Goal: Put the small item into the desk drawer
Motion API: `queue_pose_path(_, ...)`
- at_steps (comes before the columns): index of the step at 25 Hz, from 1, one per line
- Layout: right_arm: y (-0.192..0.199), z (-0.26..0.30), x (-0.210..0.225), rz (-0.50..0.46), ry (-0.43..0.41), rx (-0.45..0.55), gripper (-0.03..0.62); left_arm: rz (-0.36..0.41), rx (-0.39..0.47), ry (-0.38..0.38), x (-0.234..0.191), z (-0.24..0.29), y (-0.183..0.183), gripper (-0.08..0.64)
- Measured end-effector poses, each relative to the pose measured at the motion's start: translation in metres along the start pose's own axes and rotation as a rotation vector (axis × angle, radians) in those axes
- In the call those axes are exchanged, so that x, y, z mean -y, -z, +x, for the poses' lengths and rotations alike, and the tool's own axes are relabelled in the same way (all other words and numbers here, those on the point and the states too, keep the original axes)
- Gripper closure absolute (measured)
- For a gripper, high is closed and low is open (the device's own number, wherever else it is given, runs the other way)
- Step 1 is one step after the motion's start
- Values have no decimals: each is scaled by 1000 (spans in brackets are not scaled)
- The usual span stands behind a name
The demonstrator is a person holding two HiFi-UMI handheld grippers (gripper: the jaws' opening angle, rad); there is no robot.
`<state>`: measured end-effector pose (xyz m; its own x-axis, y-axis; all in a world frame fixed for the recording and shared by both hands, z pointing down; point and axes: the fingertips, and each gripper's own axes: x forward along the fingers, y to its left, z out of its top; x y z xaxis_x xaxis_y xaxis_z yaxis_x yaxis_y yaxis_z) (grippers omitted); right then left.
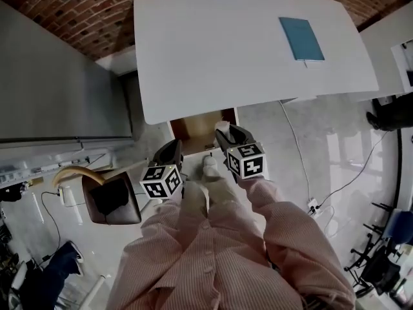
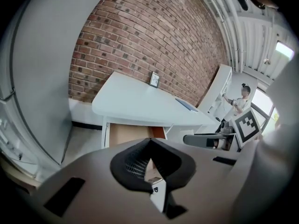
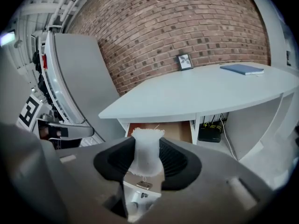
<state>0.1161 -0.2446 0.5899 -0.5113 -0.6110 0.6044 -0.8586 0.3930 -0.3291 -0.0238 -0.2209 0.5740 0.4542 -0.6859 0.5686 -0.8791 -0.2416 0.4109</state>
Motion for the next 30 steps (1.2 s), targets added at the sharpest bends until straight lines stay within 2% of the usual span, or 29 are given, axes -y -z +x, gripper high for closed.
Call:
queue_pose_path(6,30,52,16,-92,14,-91,434,-26,-23,-18,-16,35,20,559)
queue_pose_path(11,51,90,27,-142,14,-130,434,-43,-41,-24,-34,67,45,558)
queue_pose_path(17,71,121,35,-315,-12,-211,434,-44,-67,0,-40,94,66,560)
queue_pose_path(25,98,155,42,-468,-46,-304,434,-45,-76,13,-51,120,79,559)
queue_pose_path(30,114,166,43,-478,-69,-409,434,-42,-89,23,-54,131,85,559)
